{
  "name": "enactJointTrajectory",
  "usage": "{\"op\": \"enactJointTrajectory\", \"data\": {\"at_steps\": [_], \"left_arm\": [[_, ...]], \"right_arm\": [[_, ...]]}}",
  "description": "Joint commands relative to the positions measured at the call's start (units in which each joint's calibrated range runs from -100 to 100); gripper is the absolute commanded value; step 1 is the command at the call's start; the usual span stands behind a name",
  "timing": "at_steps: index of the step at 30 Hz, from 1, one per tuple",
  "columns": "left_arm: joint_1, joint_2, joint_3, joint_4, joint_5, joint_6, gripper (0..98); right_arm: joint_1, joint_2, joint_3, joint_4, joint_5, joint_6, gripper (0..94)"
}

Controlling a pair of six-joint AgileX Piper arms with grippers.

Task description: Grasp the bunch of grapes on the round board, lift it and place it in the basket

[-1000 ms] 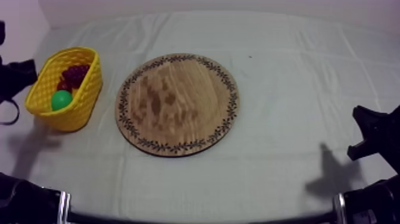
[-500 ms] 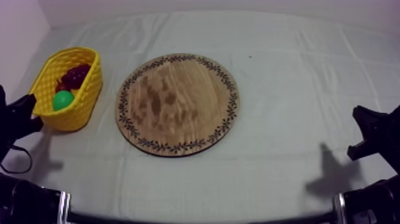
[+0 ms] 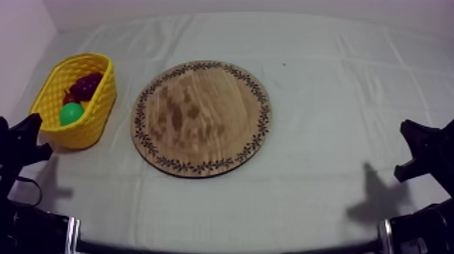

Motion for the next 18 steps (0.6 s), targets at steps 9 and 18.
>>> {"op": "enactJointTrajectory", "data": {"at_steps": [9, 18], "left_arm": [[0.2, -0.3, 0.2, 0.16, 0.1, -0.3, 2.3], [0.2, -0.3, 0.2, 0.52, 0.2, -0.2, 1.6]], "right_arm": [[0.0, 0.0, 0.0, 0.0, 0.0, 0.0, 0.4], [0.0, 0.0, 0.0, 0.0, 0.0, 0.0, 0.4]]}}
